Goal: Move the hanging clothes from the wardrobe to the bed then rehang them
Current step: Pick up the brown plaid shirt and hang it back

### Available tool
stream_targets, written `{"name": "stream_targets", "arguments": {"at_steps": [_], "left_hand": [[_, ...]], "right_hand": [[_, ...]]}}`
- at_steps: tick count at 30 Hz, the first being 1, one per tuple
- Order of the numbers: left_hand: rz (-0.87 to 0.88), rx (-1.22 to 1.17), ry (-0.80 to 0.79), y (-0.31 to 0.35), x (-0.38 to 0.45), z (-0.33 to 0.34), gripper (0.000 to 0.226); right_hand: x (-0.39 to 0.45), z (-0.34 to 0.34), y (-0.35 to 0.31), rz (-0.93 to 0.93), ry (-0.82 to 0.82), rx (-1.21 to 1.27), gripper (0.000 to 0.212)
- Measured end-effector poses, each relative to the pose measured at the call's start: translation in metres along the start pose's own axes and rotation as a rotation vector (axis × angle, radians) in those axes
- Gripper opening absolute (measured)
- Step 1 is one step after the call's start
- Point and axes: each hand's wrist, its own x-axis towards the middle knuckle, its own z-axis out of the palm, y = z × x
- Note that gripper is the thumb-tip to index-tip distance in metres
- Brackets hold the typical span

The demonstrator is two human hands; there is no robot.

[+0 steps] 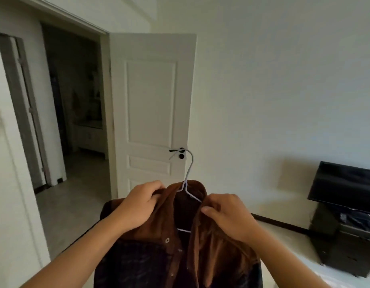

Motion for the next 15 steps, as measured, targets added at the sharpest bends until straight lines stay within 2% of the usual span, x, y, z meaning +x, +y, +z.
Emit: {"name": "stream_targets", "arguments": {"at_steps": [7, 15], "left_hand": [[-0.076, 0.116, 0.103, -0.066, -0.056, -0.102, 0.025], [-0.179, 0.159, 0.230, -0.140, -0.129, -0.229, 0.024]], "right_hand": [[0.053, 0.050, -0.110, -0.182, -0.093, 0.021, 0.024], [0.109, 0.110, -0.258, -0.417, -0.106, 0.007, 0.022]]}}
